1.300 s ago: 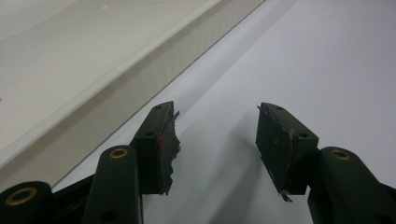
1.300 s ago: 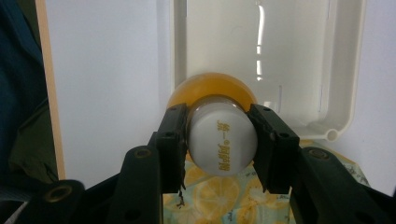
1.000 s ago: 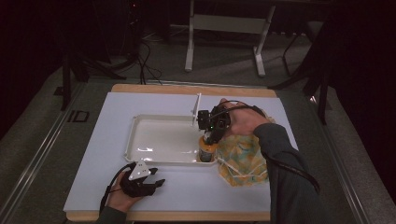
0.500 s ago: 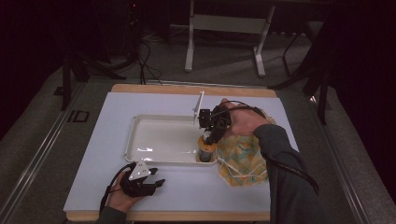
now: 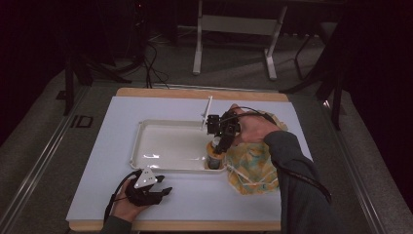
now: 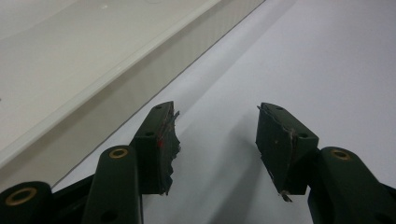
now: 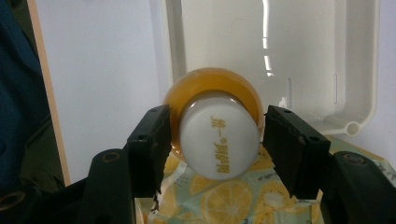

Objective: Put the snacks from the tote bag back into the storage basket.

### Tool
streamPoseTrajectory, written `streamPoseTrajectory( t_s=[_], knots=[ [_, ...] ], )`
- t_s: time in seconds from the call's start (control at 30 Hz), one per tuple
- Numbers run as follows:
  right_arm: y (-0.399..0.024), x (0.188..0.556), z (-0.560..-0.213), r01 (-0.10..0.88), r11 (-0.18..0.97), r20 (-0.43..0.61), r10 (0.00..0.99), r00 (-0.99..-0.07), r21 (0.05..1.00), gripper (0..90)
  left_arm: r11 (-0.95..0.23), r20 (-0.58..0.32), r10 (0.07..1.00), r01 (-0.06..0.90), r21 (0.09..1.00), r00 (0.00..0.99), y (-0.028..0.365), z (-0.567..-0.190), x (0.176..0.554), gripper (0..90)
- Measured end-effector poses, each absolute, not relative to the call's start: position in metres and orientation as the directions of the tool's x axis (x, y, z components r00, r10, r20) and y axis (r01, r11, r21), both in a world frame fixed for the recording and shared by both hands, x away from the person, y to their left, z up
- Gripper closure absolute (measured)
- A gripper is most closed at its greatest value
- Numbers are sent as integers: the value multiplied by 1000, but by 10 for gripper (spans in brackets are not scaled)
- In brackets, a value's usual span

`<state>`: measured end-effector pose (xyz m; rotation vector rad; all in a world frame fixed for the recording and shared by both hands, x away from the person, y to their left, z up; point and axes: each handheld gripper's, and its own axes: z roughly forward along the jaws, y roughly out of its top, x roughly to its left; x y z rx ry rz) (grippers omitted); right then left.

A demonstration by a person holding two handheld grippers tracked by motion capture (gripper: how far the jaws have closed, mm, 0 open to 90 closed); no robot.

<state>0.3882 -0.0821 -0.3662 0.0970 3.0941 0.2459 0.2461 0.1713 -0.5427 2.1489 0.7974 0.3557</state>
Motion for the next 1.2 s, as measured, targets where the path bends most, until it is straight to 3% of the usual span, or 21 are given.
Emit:
streamPoseTrajectory(
  t_s=[0.53, 1.2],
  knots=[
    [-104, 383, -358, 69, 985, -55, 78, -995, 158, 360, -484, -14, 648, 425, 765, 762, 172, -543, 246, 474],
    [-189, 382, -377, 234, 948, -76, 256, -964, 216, 399, -489, -27, 646, 440, 753, 763, 171, -543, 249, 462]
  ],
)
